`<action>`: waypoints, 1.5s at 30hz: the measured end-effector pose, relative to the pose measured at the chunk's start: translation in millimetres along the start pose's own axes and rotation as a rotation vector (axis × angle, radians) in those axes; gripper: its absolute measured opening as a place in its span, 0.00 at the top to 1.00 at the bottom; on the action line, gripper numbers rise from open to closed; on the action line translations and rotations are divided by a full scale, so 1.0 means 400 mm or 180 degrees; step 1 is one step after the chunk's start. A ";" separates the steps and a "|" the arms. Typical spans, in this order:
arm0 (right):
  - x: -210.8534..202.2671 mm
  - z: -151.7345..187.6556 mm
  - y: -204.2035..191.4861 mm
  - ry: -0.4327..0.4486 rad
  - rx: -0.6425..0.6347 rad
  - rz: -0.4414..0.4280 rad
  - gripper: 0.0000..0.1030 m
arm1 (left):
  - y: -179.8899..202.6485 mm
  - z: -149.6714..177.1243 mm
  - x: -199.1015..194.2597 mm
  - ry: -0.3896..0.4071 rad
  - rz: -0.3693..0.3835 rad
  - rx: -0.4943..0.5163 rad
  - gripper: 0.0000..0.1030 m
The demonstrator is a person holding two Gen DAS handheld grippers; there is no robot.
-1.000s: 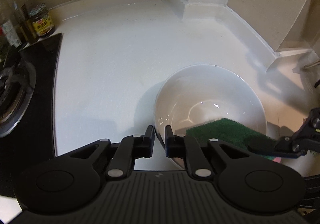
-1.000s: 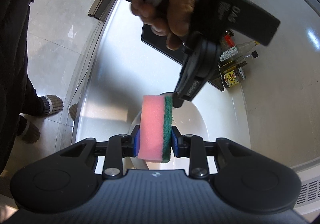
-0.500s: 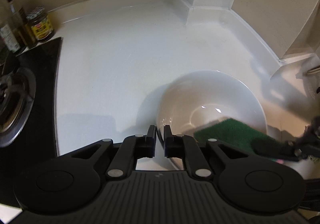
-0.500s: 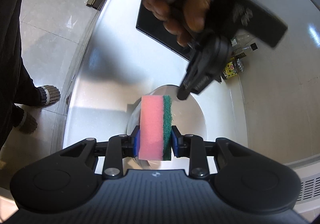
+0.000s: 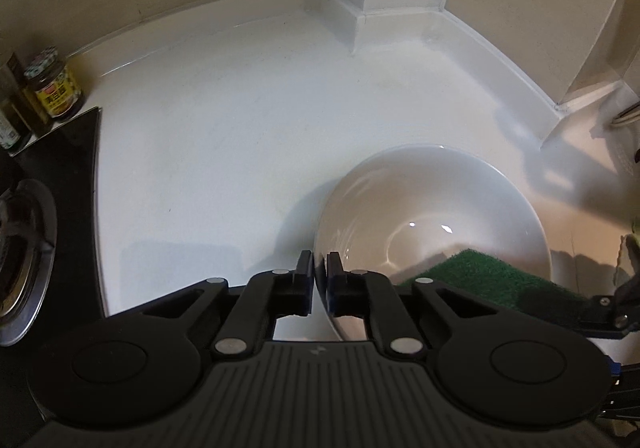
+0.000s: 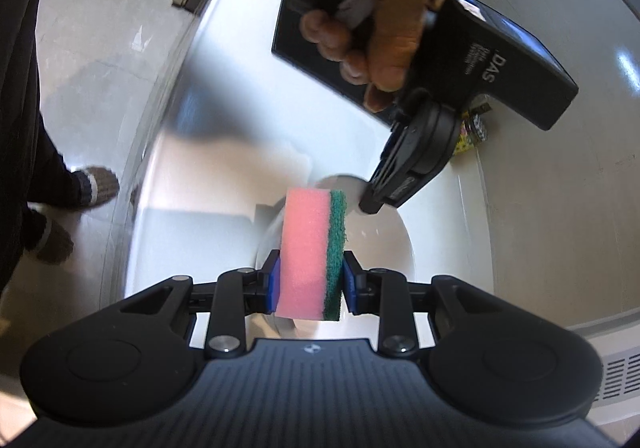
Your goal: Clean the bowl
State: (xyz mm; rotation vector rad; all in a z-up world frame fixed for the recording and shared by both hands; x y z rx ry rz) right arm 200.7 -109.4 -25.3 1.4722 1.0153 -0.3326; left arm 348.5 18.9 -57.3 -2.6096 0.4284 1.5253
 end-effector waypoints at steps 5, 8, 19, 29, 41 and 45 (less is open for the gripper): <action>-0.001 0.004 -0.008 0.0016 0.0038 0.0013 0.74 | 0.005 0.025 -0.025 -0.0009 -0.0127 -0.0208 0.92; -0.001 0.010 -0.011 0.0026 0.0042 0.0018 0.74 | -0.013 0.063 -0.065 0.0037 -0.0098 -0.0499 0.89; 0.003 -0.005 -0.016 0.0077 -0.0020 -0.0004 0.74 | -0.017 0.083 -0.060 0.0127 -0.0047 -0.0477 0.91; 0.018 -0.005 -0.003 -0.0005 -0.0124 -0.0045 0.74 | -0.014 0.001 -0.011 0.0011 0.0076 -0.0171 0.95; 0.032 -0.006 0.016 -0.0032 -0.0040 -0.0090 0.75 | -0.001 0.098 -0.053 0.0030 -0.0059 -0.0290 0.84; 0.029 -0.021 0.013 0.0037 -0.0106 -0.0137 0.75 | -0.011 0.075 -0.036 0.0041 -0.0074 -0.0170 0.91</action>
Point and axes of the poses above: each gripper's, at about its wrist camera, not at the fingertips, and x roughly the way its jaws point, y to its right, z to its underside, the point moved 3 cm from there along x, roughly the way its jaws point, and after that the axes turned 4 degrees about -x, right-handed, at the moved point
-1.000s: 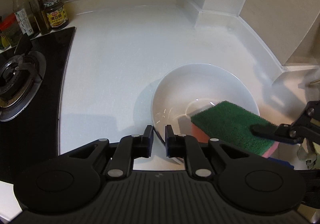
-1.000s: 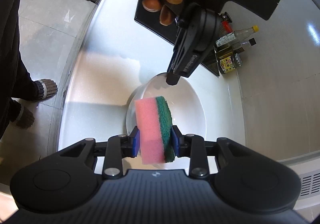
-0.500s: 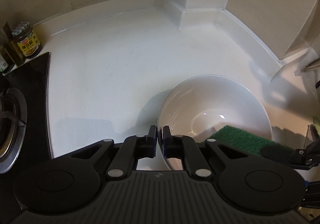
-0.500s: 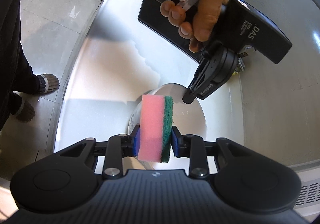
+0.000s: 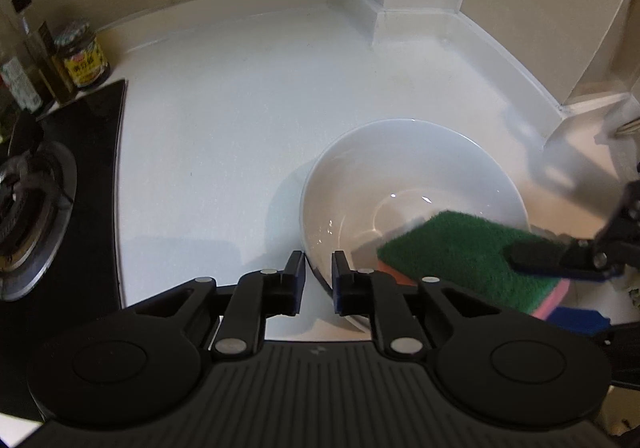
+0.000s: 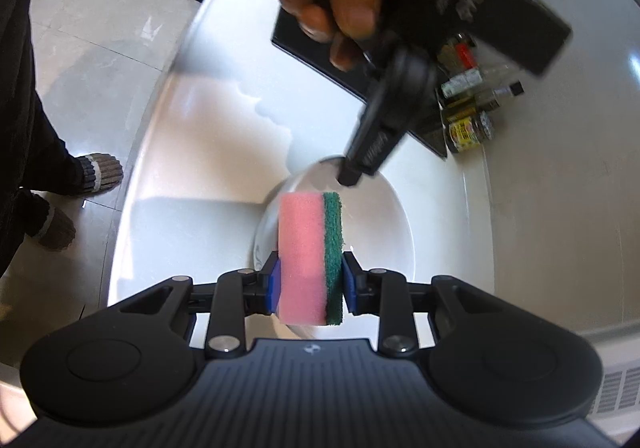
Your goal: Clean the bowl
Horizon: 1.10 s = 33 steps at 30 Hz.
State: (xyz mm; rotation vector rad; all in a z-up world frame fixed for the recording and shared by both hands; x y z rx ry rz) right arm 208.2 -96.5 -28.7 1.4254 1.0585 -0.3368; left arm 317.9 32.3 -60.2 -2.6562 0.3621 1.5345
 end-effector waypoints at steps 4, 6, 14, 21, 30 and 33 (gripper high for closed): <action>0.007 -0.002 0.004 -0.0031 -0.0054 -0.0040 0.75 | -0.014 -0.045 0.026 -0.0005 0.0074 0.0113 0.95; 0.011 0.006 0.005 -0.0091 -0.0094 -0.0054 0.75 | -0.020 -0.067 0.039 0.0004 0.0117 0.0132 0.95; 0.012 0.011 0.017 -0.0088 0.0025 -0.0086 0.75 | -0.027 -0.035 -0.007 0.0011 0.0026 -0.0077 0.85; 0.008 0.003 0.017 -0.0051 -0.0020 -0.0081 0.75 | -0.007 0.010 -0.042 0.0067 -0.0119 -0.0080 0.85; 0.015 -0.003 0.017 -0.0036 -0.0069 -0.0096 0.75 | 0.004 -0.025 -0.006 0.0057 -0.0112 0.0250 0.88; 0.016 0.003 0.012 -0.0081 -0.0114 -0.0072 0.75 | 0.003 -0.061 0.015 0.0008 -0.0076 0.0418 0.89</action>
Point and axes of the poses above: each gripper's, at about its wrist camera, not at the fingertips, and x roughly the way its jaws point, y to its right, z to its underside, the point moved 3 cm from there along x, roughly the way its jaws point, and after that the axes turned 4 degrees about -x, right-handed, at the moved point
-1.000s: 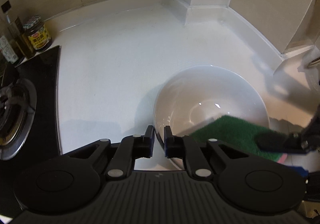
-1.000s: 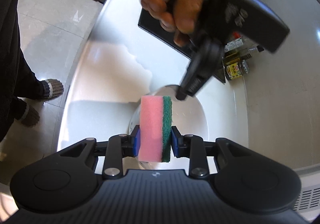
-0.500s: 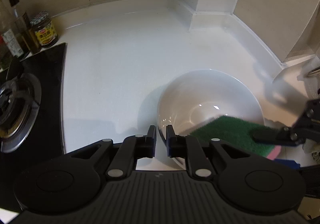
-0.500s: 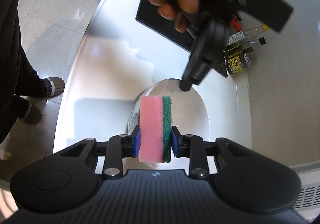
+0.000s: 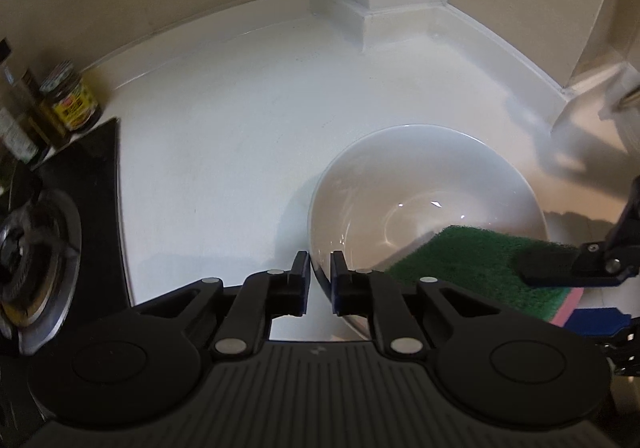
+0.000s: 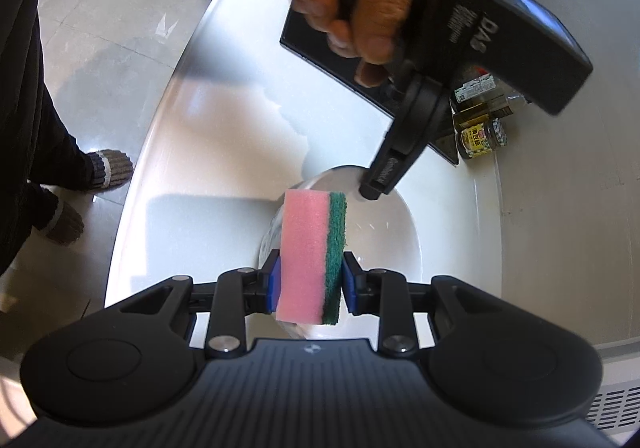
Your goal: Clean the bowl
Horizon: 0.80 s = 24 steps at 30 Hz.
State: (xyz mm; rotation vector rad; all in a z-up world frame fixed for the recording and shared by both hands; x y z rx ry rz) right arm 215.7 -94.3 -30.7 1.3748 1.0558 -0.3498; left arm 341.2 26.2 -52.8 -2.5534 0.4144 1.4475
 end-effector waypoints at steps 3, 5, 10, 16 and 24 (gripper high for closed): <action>0.006 0.001 0.003 -0.0043 -0.0005 0.0001 0.75 | -0.001 -0.018 0.008 -0.0046 0.0020 0.0004 0.89; 0.008 0.002 0.005 -0.0040 0.0026 -0.0007 0.75 | 0.004 -0.005 -0.006 -0.0040 -0.0026 -0.0074 0.89; 0.011 0.007 0.007 -0.0047 0.0029 -0.0003 0.74 | 0.019 0.062 -0.063 0.0079 -0.0165 -0.0346 0.86; 0.009 0.001 0.005 -0.0046 -0.0011 -0.0007 0.74 | 0.025 0.091 -0.070 0.0237 -0.0234 -0.0473 0.88; 0.013 -0.005 0.001 -0.0086 -0.0079 -0.0044 0.75 | -0.005 0.016 -0.030 0.0140 0.0001 -0.0045 0.92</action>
Point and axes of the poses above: each gripper's, at about its wrist camera, not at the fingertips, and x roughly the way its jaws point, y to its right, z to its underside, the point moved 3 cm from there along x, roughly the way its jaws point, and after that the axes turned 4 degrees about -x, right-handed, at the moved point
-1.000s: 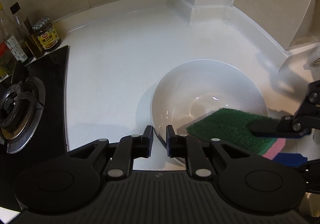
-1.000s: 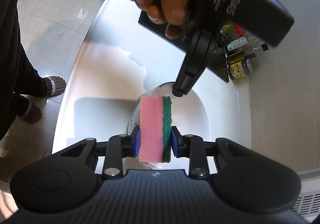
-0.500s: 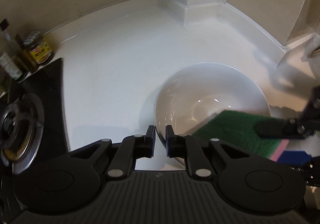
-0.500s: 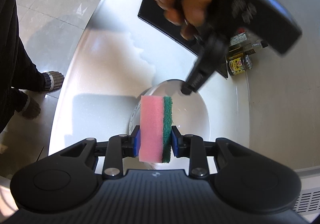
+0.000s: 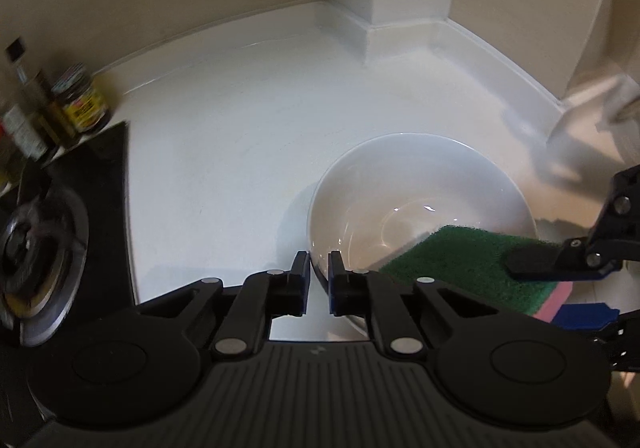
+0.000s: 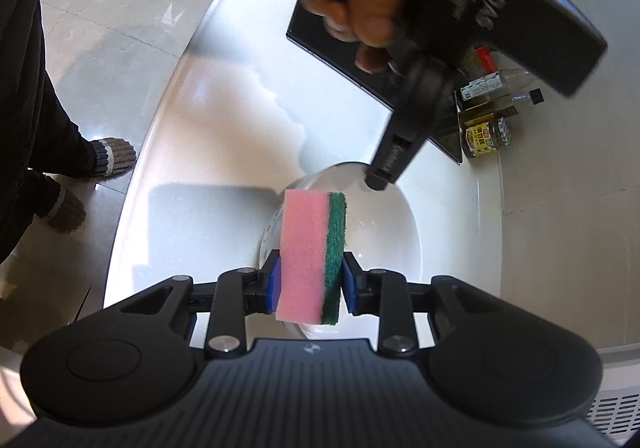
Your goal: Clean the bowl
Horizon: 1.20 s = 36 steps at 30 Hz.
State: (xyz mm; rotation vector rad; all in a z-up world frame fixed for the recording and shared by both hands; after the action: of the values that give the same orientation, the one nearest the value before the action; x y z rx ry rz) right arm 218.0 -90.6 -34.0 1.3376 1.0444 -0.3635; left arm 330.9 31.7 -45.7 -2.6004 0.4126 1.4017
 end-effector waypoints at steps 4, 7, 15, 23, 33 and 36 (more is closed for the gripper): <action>0.007 0.001 0.000 -0.0074 -0.0036 0.0042 0.75 | -0.014 -0.038 0.024 -0.0005 0.0076 -0.0049 0.93; 0.008 0.003 -0.001 -0.0069 0.0004 0.0041 0.75 | -0.018 -0.027 0.000 -0.0014 0.0027 -0.0240 0.92; 0.007 0.001 0.006 -0.0030 0.0055 -0.0014 0.75 | 0.001 0.075 -0.037 -0.0071 -0.0118 -0.0608 0.93; 0.005 0.002 0.014 -0.0027 0.0089 -0.0012 0.75 | -0.031 0.079 -0.042 -0.0008 -0.0032 -0.0974 0.93; 0.001 -0.001 0.017 -0.0017 0.0121 -0.0004 0.75 | -0.063 0.040 -0.048 0.0007 0.0115 -0.1273 0.92; 0.001 -0.004 0.012 -0.0019 0.0131 0.0010 0.75 | -0.064 0.036 -0.037 -0.0062 0.0225 -0.1389 0.90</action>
State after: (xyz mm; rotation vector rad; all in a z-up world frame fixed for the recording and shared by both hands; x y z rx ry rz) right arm 221.3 -87.9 -31.1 1.3740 1.0346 -0.3881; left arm 319.7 62.1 -40.9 -2.9275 0.2151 1.7037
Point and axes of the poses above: each gripper's, at about its wrist camera, not at the fingertips, and x roughly the way its jaws point, y to its right, z to its underside, the point moved 3 cm from there along x, roughly the way its jaws point, and after that the axes turned 4 degrees about -x, right-handed, at the moved point
